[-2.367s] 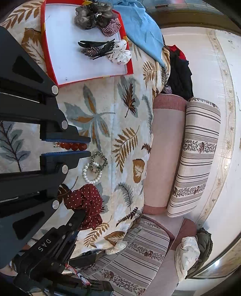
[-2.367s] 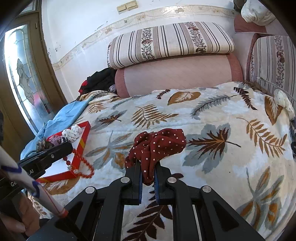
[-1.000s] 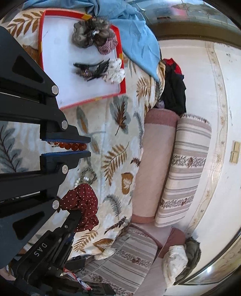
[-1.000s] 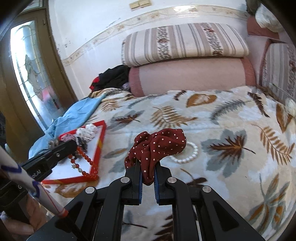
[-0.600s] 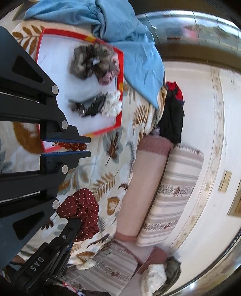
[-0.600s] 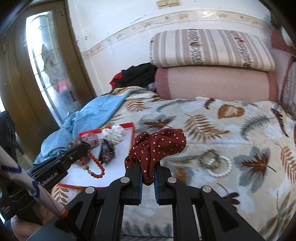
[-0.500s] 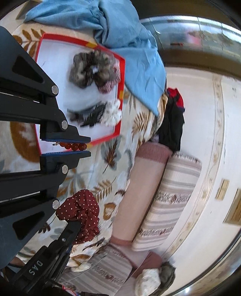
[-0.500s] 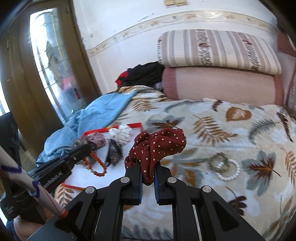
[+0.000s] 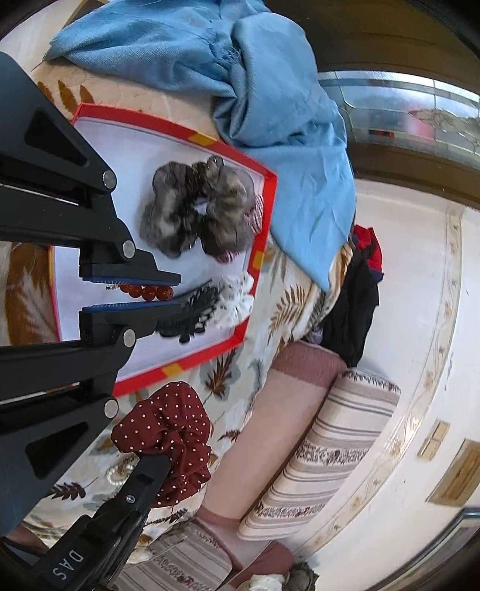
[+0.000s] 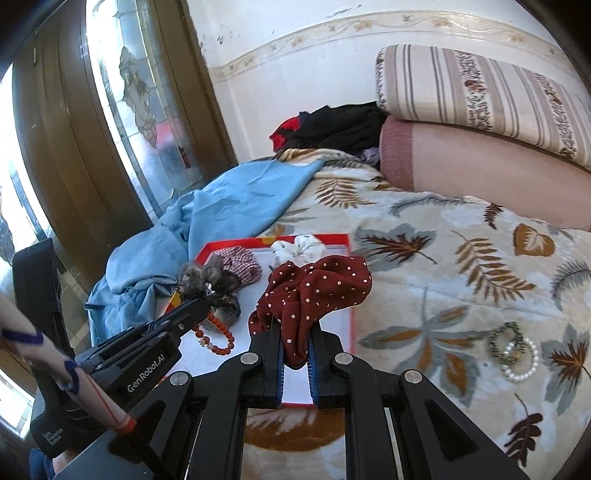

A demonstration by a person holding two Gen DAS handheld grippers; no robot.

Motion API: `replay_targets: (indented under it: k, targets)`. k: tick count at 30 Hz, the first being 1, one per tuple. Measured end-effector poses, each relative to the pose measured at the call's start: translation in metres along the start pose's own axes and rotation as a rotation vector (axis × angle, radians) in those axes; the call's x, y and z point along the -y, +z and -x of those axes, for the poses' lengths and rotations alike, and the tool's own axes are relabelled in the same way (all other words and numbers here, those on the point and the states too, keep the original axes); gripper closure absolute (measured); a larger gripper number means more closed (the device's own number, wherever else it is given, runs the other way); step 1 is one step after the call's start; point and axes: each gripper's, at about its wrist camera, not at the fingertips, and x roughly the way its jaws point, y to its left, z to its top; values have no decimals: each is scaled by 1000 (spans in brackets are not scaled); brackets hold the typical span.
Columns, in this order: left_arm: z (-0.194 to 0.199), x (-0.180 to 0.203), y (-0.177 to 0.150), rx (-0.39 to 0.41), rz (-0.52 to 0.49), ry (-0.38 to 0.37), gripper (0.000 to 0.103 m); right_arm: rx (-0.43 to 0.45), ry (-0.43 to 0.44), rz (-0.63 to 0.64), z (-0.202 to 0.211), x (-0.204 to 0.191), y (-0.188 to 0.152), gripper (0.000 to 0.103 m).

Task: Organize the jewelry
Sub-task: 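Carry the polka-dot scrunchie with the right tool while the left tool carries the bead bracelet to the tray, then lower and open the right tool in the tray while the left tool releases the bead bracelet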

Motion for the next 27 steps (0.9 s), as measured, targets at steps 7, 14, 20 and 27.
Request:
replay_targets:
  k: [7,14,20,27]
  targets:
    - [-13,-21,-4,-21,22,45,96,-63,17,18,-32,-13,-5,92]
    - [-23,-34,-10,-41,33,68,96,-119,13,26,-54,-19,-13,92]
    - [-30,-38,-13,-62,42,73,96,-155,8,28,-69,-21,-19,92]
    - [-39,-45,-16,-87,57,76,96,-189,3,26,-82,-22,-22,91]
